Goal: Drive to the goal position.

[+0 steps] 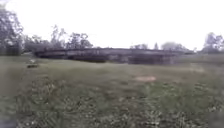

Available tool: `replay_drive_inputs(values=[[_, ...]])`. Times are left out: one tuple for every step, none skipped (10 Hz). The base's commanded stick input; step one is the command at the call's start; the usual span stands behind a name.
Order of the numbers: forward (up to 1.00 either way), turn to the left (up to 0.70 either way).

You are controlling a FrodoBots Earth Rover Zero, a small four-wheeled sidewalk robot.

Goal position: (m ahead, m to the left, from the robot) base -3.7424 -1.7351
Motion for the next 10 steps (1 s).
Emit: replay_drive_inputs(values=[[-0.5, -0.28], [-0.5, -0.29], [-0.5, -0.3], [-0.5, -0.3], [-0.5, -0.3], [-0.5, -0.29], [-0.5, -0.18], [-0.5, -0.01], [-0.5, 0.0], [-0.5, 0.0]])
